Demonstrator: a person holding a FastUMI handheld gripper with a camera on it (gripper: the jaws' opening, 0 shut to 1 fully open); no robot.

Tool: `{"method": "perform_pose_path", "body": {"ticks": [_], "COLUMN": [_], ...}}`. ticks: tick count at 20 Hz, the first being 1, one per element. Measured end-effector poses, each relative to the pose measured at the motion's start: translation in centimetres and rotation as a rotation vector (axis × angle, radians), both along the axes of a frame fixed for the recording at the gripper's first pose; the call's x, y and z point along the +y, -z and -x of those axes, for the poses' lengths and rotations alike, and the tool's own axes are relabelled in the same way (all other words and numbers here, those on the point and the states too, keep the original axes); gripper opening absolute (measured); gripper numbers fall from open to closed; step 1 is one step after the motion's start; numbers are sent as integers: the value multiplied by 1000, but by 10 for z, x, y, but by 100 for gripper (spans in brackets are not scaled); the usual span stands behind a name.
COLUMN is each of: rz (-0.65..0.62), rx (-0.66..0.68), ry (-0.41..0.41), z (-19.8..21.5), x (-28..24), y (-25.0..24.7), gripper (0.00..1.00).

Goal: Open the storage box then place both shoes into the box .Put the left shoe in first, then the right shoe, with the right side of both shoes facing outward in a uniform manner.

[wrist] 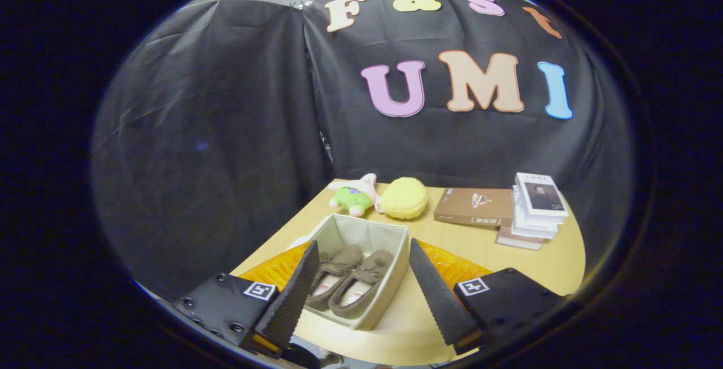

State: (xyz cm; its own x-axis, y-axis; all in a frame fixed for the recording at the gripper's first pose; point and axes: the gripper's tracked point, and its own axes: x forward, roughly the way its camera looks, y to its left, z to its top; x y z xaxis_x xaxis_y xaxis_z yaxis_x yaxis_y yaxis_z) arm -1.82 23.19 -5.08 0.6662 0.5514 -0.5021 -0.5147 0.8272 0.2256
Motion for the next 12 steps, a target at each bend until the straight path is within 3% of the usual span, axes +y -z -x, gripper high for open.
{"method": "perform_pose_path", "body": {"ticks": [12], "rz": [-23], "rx": [-315], "ry": [201], "z": [-20], "x": [-149], "y": [-70], "gripper": [100]}}
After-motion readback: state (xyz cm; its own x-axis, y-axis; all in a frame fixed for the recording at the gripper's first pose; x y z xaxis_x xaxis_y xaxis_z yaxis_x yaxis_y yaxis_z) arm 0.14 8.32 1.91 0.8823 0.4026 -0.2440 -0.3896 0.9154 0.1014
